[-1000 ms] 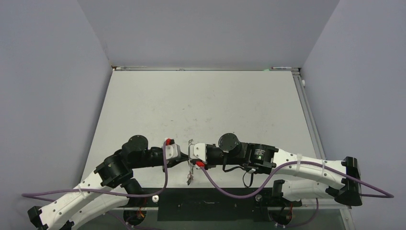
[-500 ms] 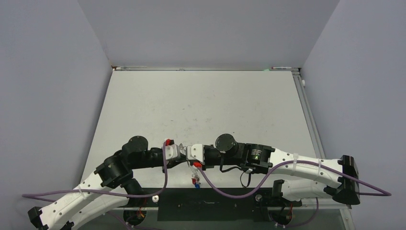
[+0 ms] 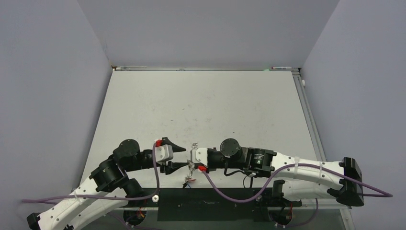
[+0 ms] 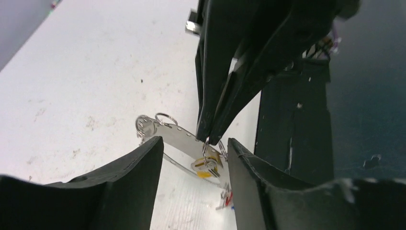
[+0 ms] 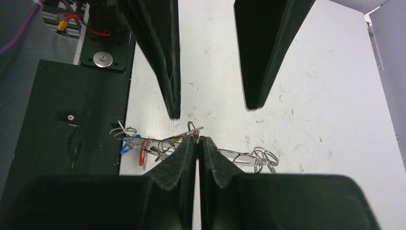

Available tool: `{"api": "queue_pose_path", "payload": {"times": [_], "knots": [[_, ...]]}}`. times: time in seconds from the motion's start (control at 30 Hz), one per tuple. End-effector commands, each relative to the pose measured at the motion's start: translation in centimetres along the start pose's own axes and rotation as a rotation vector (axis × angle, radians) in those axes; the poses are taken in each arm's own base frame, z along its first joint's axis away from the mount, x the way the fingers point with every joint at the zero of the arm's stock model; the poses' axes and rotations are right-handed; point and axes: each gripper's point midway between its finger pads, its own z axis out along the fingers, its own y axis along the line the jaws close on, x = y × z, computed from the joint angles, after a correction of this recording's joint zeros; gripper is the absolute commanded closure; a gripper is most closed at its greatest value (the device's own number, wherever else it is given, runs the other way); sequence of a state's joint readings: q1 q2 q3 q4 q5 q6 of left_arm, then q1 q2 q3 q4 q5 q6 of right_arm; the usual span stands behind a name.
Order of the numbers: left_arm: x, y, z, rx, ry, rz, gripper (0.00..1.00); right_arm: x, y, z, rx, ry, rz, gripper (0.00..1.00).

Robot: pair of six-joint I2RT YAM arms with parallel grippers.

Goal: Put the keys on the keyring

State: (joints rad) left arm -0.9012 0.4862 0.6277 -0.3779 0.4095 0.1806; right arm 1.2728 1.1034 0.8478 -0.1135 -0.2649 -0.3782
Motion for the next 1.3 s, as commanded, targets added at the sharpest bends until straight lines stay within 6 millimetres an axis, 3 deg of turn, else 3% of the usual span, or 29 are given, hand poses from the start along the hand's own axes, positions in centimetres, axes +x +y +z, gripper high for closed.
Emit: {"api": "queue_pose_path", "payload": {"times": [0.0, 0.2, 0.43, 1.27], "knots": [[-5.1, 0.1, -0.9, -0.007, -0.211, 0.046, 0.47, -3.7, -2.0, -1.6, 0.111, -0.164, -0.025, 0.95], [-6.7, 0.5, -2.3, -0.038, -0.353, 0.048, 0.48, -6.2, -3.0, -4.3, 0.217, -0.337, -0.022, 0.95], [-7.3, 0.2, -2.0, 0.035, -0.411, 0.016, 0.58, -8.3, -3.1, -6.1, 0.243, -0.470, -0.013, 0.95], [-7.0, -0.3, -0.6, 0.120, -0.415, -0.071, 0.70, -10.5, -3.0, -5.8, 0.237, -0.616, 0.019, 0.95]]}}
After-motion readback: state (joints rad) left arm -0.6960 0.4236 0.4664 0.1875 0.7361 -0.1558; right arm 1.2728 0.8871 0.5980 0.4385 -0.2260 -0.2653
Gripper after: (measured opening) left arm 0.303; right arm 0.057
